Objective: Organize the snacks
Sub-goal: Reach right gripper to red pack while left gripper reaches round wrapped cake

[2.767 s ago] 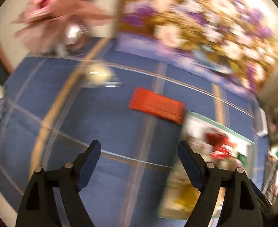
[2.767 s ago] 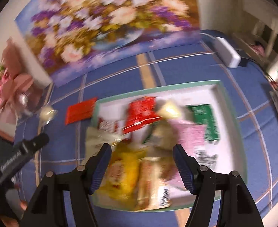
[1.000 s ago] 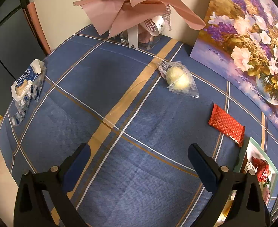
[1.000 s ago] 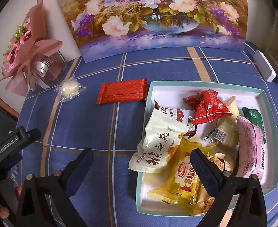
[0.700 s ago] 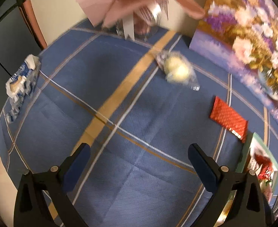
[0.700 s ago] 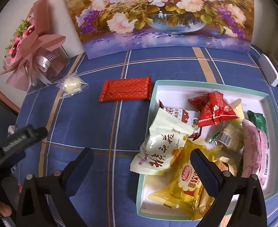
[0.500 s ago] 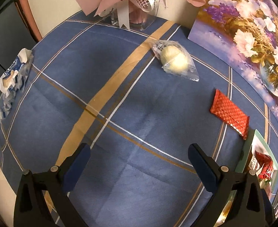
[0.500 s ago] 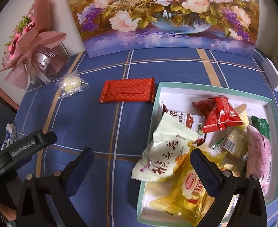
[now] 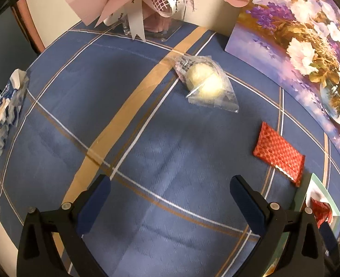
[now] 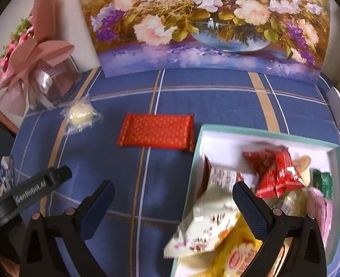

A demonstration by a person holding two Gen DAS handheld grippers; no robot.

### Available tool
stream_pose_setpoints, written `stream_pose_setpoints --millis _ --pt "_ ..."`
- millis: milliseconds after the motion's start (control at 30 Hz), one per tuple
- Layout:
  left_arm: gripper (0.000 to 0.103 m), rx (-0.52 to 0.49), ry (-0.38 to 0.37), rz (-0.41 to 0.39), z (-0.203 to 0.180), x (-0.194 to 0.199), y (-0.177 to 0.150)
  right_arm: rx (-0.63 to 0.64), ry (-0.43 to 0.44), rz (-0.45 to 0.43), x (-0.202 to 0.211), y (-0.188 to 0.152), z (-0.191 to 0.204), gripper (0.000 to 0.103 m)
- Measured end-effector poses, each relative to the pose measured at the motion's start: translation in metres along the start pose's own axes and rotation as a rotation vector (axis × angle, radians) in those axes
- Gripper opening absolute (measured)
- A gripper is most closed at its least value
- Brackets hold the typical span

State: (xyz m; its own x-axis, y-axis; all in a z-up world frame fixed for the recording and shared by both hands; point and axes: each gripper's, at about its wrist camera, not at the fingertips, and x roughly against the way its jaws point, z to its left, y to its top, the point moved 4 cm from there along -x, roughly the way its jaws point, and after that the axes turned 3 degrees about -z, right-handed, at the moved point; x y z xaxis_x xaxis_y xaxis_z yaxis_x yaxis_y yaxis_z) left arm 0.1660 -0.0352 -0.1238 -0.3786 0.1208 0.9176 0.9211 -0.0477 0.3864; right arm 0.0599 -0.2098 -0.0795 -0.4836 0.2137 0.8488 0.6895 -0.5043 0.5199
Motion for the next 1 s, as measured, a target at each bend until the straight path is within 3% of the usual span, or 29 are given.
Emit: stream_pose_setpoints --millis 500,633,1000 --pt "0.103 0.037 0.044 -0.055 0.019 -0.017 0.021 0.018 0.024 -0.019 -0.036 0.03 0.02 0.103" --pt "0.103 0.008 0.054 -0.066 0.012 -0.021 0.024 0.018 0.039 -0.02 -0.045 0.036 0.022 0.103" --pt "0.103 -0.025 0.03 0.0 -0.001 -0.033 0.042 0.006 0.035 -0.046 -0.05 0.054 0.015 0.103"
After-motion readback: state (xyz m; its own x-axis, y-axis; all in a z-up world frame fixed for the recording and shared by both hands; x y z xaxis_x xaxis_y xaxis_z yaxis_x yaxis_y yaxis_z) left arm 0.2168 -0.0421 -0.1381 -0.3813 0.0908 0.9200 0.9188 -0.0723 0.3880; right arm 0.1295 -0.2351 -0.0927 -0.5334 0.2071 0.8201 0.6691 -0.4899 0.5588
